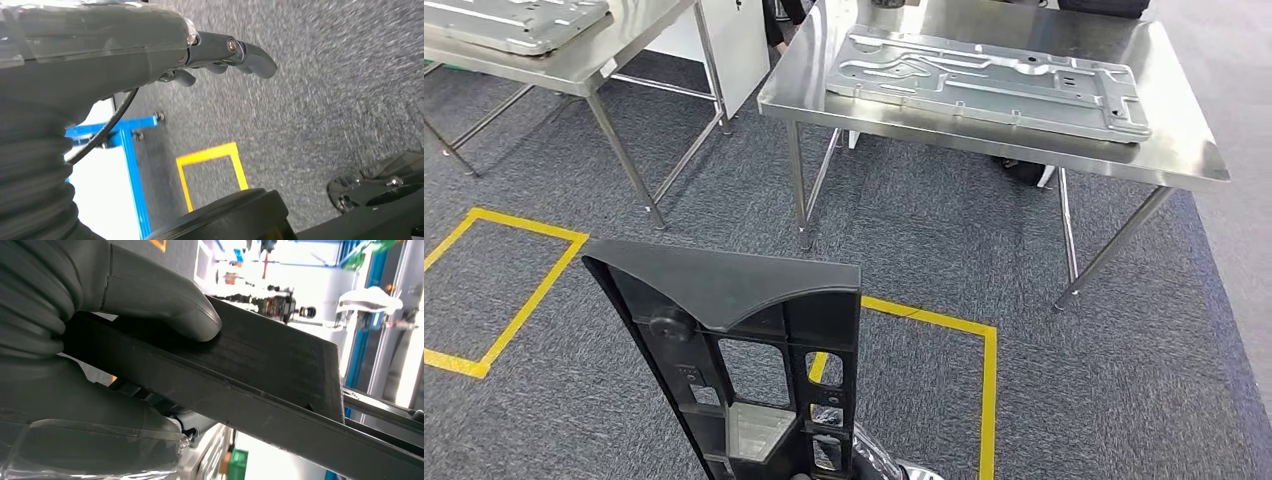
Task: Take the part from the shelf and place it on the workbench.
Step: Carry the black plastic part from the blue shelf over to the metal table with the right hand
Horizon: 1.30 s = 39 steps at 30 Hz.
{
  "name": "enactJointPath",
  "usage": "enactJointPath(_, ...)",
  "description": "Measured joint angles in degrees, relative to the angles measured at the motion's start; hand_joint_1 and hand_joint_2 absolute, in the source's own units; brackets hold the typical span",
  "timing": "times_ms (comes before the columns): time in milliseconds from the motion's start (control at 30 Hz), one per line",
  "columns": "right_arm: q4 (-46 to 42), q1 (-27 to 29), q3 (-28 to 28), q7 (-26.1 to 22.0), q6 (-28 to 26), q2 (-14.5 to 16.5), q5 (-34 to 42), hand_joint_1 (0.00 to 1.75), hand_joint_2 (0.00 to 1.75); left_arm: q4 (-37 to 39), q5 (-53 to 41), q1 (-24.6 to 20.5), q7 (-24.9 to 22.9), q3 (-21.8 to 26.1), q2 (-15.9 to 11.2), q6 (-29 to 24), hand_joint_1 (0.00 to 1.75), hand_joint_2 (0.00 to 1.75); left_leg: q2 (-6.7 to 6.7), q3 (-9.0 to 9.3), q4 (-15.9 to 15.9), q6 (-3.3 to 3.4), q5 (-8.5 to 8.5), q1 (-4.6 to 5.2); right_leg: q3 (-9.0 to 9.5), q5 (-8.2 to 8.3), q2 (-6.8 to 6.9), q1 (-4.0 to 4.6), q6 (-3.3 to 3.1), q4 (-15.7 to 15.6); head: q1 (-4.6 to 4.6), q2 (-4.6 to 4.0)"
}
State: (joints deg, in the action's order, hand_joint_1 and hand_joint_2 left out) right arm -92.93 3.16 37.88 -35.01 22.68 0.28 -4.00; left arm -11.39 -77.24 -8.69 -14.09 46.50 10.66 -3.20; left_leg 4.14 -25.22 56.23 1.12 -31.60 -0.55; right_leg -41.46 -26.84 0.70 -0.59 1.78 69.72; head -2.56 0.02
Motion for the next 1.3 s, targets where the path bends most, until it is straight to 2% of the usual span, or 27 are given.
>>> enactJointPath(67, -0.42, 0.08, -0.10, 0.02, -0.07, -0.01, -0.12, 1.68, 1.75, 0.00, -0.14, 0.24, 0.09, -0.15, 0.00, -0.06, 0.00, 1.75, 1.22, 0.56, -0.01, -0.39, -0.64, 0.23, 4.15, 2.16, 2.61, 0.66, -0.95, -7.41, -0.01, 0.00)
enactJointPath(100, -0.59, 0.11, -0.14, 0.03, -0.13, -0.01, -0.16, 1.68, 1.75, 0.00, -0.18, 0.34, 0.13, -0.23, -0.02, -0.08, 0.00, 1.75, 1.77, 0.75, -0.04, -0.64, -0.93, 0.37, 5.24, 2.40, 3.55, 0.99, -1.41, -9.52, -0.01, 0.00)
enactJointPath(133, -0.71, 0.17, -0.17, 0.04, -0.19, -0.01, -0.20, 1.68, 1.75, 0.00, -0.23, 0.40, 0.15, -0.30, -0.04, -0.10, 0.00, 1.75, 2.32, 0.88, -0.16, -0.91, -1.15, 0.48, 5.49, 2.02, 3.89, 1.31, -1.79, -10.15, -0.01, 0.00)
enactJointPath(200, -0.93, 0.34, -0.23, 0.05, -0.28, 0.01, -0.24, 1.68, 1.75, -0.02, -0.36, 0.44, 0.16, -0.46, -0.08, -0.14, 0.00, 1.75, 3.39, 1.53, -0.65, -1.42, -1.53, 0.69, 5.48, 1.90, 2.51, 1.31, -2.27, -10.50, -0.01, 0.01)
enactJointPath(233, -1.06, 0.43, -0.29, 0.04, -0.31, 0.01, -0.24, 1.68, 1.75, -0.03, -0.41, 0.47, 0.18, -0.57, -0.12, -0.16, 0.00, 1.75, 2.84, 1.85, -0.53, -1.72, -1.95, 0.67, 5.68, 1.88, 1.77, 1.13, -2.46, -10.79, -0.02, 0.00)
enactJointPath(300, -1.29, 0.49, -0.38, 0.03, -0.39, 0.04, -0.25, 1.68, 1.75, -0.07, -0.43, 0.31, 0.27, -0.74, -0.11, -0.20, 0.00, 1.75, 0.04, 0.83, 2.90, -2.26, -4.18, 0.52, 6.17, 1.89, 0.45, 0.54, -2.82, -11.34, -0.03, 0.00)
enactJointPath(333, -1.34, 0.52, -0.42, 0.03, -0.41, 0.05, -0.25, 1.68, 1.75, -0.07, -0.34, 0.06, 0.35, -0.78, -0.12, -0.19, 0.00, 1.75, -1.56, -0.79, 6.50, -2.44, -5.82, 0.42, 6.29, 1.85, -0.12, 0.44, -2.98, -11.41, -0.03, 0.00)
enactJointPath(400, -1.34, 0.57, -0.43, 0.05, -0.43, 0.09, -0.26, 1.68, 1.75, -0.07, -0.14, -0.59, 0.45, -0.79, -0.11, -0.10, 0.00, 1.75, -2.55, -4.41, 13.80, -2.63, -8.17, 0.40, 6.47, 1.74, -1.47, 0.41, -3.19, -11.39, -0.04, 0.01)
enactJointPath(433, -1.34, 0.61, -0.44, 0.05, -0.43, 0.09, -0.26, 1.68, 1.75, -0.07, -0.06, -0.82, 0.48, -0.79, -0.14, -0.06, 0.00, 1.75, -2.61, -5.30, 15.30, -2.65, -7.78, 0.40, 6.61, 1.68, -2.29, 0.41, -3.20, -11.36, -0.04, 0.01)
enactJointPath(467, -1.34, 0.63, -0.45, 0.06, -0.43, 0.09, -0.26, 1.68, 1.75, -0.07, -0.04, -0.88, 0.48, -0.79, -0.15, -0.04, 0.00, 1.75, -2.67, -5.26, 14.59, -2.59, -6.21, 0.38, 6.77, 1.63, -3.18, 0.41, -3.16, -11.32, -0.04, 0.01)
enactJointPath(500, -1.34, 0.64, -0.45, 0.06, -0.43, 0.09, -0.26, 1.68, 1.75, -0.07, -0.04, -0.81, 0.48, -0.79, -0.15, -0.06, 0.00, 1.75, -3.04, -4.47, 11.94, -2.47, -3.74, 0.32, 6.94, 1.58, -4.09, 0.41, -3.08, -11.26, -0.04, 0.01)
enactJointPath(567, -1.34, 0.62, -0.45, 0.06, -0.43, 0.09, -0.26, 1.68, 1.75, -0.05, -0.03, -0.56, 0.53, -0.79, -0.10, -0.08, 0.00, 1.75, -5.60, -2.52, 5.54, -2.11, 0.24, 0.09, 6.98, 1.62, -5.69, 0.40, -2.73, -11.10, -0.03, 0.01)
enactJointPath(633, -1.36, 0.63, -0.47, 0.07, -0.43, 0.10, -0.28, 1.68, 1.75, -0.02, 0.01, -0.51, 0.61, -0.79, 0.01, -0.08, 0.00, 1.75, -7.76, -1.59, 1.88, -1.66, 0.72, 0.00, 6.33, 2.06, -6.94, 0.36, -1.97, -11.00, -0.02, 0.01)
enactJointPath(700, -1.39, 0.74, -0.51, 0.09, -0.43, 0.09, -0.31, 1.68, 1.75, -0.01, -0.04, -0.57, 0.65, -0.82, 0.13, -0.08, 0.00, 1.75, -7.30, -1.42, 0.65, -1.03, 0.34, -0.07, 5.70, 2.65, -7.97, 0.38, -1.06, -11.17, -0.03, 0.01)
enactJointPath(733, -1.43, 0.82, -0.54, 0.10, -0.45, 0.07, -0.33, 1.68, 1.75, -0.01, -0.11, -0.56, 0.66, -0.85, 0.17, -0.10, 0.00, 1.75, -6.70, -1.32, 0.43, -0.64, 0.54, -0.17, 5.49, 2.63, -7.51, 0.53, -0.71, -11.05, -0.01, 0.01)
enactJointPath(800, -1.50, 0.84, -0.57, 0.11, -0.50, 0.02, -0.38, 1.68, 1.75, -0.02, -0.28, -0.38, 0.68, -0.91, 0.26, -0.16, 0.00, 1.75, -5.20, -0.94, -0.11, 0.12, 0.93, -0.40, 3.97, 0.83, -4.69, 0.79, -0.17, -7.92, 0.03, 0.01)
enactJointPath(833, -1.52, 0.86, -0.58, 0.13, -0.51, 0.01, -0.41, 1.68, 1.75, -0.02, -0.34, -0.29, 0.66, -0.92, 0.25, -0.19, 0.00, 1.75, -4.37, -0.79, -0.15, 0.32, 0.98, -0.23, 2.47, -0.79, -2.86, 0.73, 0.01, -4.75, 0.05, 0.00)
enactJointPath(867, -1.52, 0.87, -0.59, 0.15, -0.52, -0.01, -0.43, 1.68, 1.75, -0.02, -0.37, -0.20, 0.61, -0.92, 0.23, -0.20, 0.00, 1.75, -3.55, -0.77, -0.15, 0.46, 0.95, -0.09, 0.62, -2.42, -1.78, 0.56, 0.16, -0.93, 0.06, 0.00)
enactJointPath(900, -1.51, 0.89, -0.60, 0.17, -0.52, -0.01, -0.43, 1.68, 1.75, -0.02, -0.37, -0.14, 0.50, -0.92, 0.21, -0.18, 0.00, 1.75, -2.76, -0.73, -0.13, 0.48, 0.88, 0.04, -0.99, -3.46, -1.29, 0.40, 0.25, 2.32, 0.07, 0.00)
enactJointPath(933, -1.51, 0.92, -0.60, 0.20, -0.50, -0.02, -0.44, 1.68, 1.75, -0.02, -0.34, -0.12, 0.35, -0.92, 0.18, -0.14, 0.00, 1.75, -1.96, -0.63, -0.12, 0.47, 0.77, 0.13, -1.87, -3.59, -1.00, 0.30, 0.25, 4.05, 0.07, 0.00)
enactJointPath(967, -1.51, 0.93, -0.61, 0.22, -0.48, -0.02, -0.44, 1.68, 1.75, -0.02, -0.32, -0.09, 0.17, -0.92, 0.15, -0.11, 0.00, 1.75, -1.18, -0.45, -0.12, 0.45, 0.58, 0.21, -1.63, -2.65, -0.77, 0.26, 0.16, 3.57, 0.07, 0.01)
enactJointPath(1000, -1.51, 0.93, -0.61, 0.23, -0.46, -0.01, -0.44, 1.68, 1.75, -0.02, -0.28, -0.04, 0.01, -0.92, 0.13, -0.09, 0.00, 1.75, -0.44, -0.15, -0.12, 0.40, 0.35, 0.28, -0.24, -0.89, -0.42, 0.29, -0.06, 0.87, 0.07, 0.01)
enactJointPath(1067, -1.51, 0.87, -0.61, 0.25, -0.36, -0.01, -0.44, 1.68, 1.75, -0.02, -0.24, 0.15, -0.27, -0.92, 0.14, -0.11, 0.00, 1.75, 0.91, 0.49, -0.14, 0.14, -0.30, 0.53, 3.79, 2.07, 1.86, 0.87, -0.94, -6.79, 0.07, 0.00)
enactJointPath(1133, -1.52, 0.82, -0.62, 0.28, -0.19, 0.04, -0.45, 1.68, 1.75, -0.02, -0.22, 0.34, -0.42, -0.92, 0.11, -0.16, 0.00, 1.75, 1.91, 0.82, -0.27, -0.32, -0.84, 0.78, 5.75, 2.46, 3.62, 1.47, -1.85, -10.51, 0.07, 0.00)
enactJointPath(1200, -1.56, 0.86, -0.66, 0.33, -0.21, 0.10, -0.74, 1.68, 1.75, -0.02, -0.26, 0.39, -0.19, -0.92, 0.07, -0.16, 0.00, 1.75, 2.79, 1.21, -0.61, -0.82, -1.15, 0.94, 5.83, 2.16, 2.97, 1.53, -2.35, -10.77, 0.06, 0.01)
enactJointPath(1233, -1.60, 0.92, -0.68, 0.36, -0.37, 0.13, -1.04, 1.68, 1.75, -0.03, -0.28, 0.44, 0.18, -0.92, -0.02, -0.10, 0.00, 1.75, 2.56, 1.49, -0.56, -1.10, -1.47, 0.94, 5.94, 2.14, 2.49, 1.41, -2.52, -11.04, 0.06, 0.01)
enactJointPath(1300, -1.70, 0.93, -0.72, 0.44, -0.75, 0.22, -1.60, 1.68, 1.75, -0.05, -0.18, 0.42, 1.26, -0.92, -0.20, 0.02, 0.00, 1.75, 0.36, 0.68, 1.96, -1.62, -3.29, 0.86, 6.25, 2.18, 1.75, 1.00, -2.93, -11.62, 0.05, 0.01)
